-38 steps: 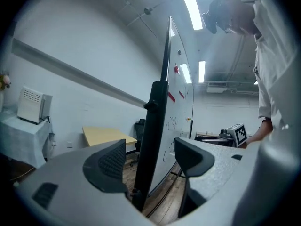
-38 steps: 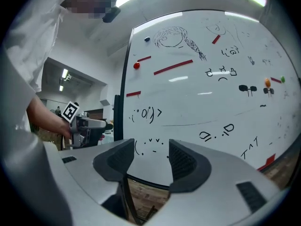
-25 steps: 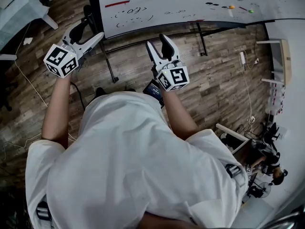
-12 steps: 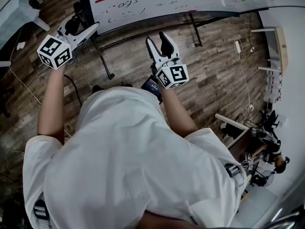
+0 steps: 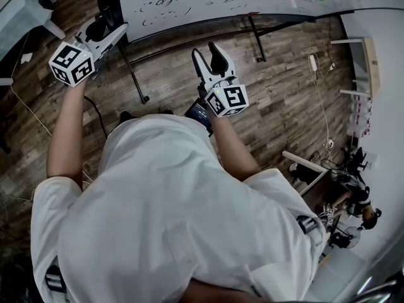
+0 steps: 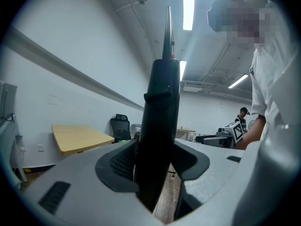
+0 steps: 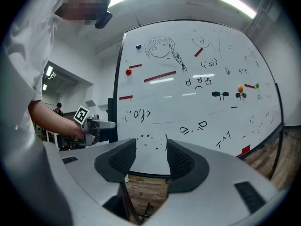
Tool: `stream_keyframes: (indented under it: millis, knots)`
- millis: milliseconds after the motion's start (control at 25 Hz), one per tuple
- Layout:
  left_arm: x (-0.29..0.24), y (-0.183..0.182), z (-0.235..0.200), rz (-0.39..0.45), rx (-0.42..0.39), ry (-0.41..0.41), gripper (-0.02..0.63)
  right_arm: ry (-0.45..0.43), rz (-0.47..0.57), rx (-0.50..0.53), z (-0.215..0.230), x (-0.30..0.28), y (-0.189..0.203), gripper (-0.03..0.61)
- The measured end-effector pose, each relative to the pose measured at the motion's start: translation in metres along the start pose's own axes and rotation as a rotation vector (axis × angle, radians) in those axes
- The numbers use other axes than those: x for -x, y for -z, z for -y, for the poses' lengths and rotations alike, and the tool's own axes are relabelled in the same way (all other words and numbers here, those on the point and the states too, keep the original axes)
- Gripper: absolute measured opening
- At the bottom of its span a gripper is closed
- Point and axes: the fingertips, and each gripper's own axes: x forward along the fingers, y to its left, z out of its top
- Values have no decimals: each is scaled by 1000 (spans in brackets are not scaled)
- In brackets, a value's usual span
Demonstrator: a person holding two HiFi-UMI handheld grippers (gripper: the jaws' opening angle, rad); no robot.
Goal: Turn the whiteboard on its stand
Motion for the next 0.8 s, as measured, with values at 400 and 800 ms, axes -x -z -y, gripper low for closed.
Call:
stream_keyframes:
  millis: [400, 800]
  knots:
    - [2, 0, 1, 10, -28, -27, 204, -34, -8, -7, -6, 3, 5, 195]
    - [5, -9, 2, 10, -24, -80, 201, -89, -15, -16, 0, 1, -3, 190]
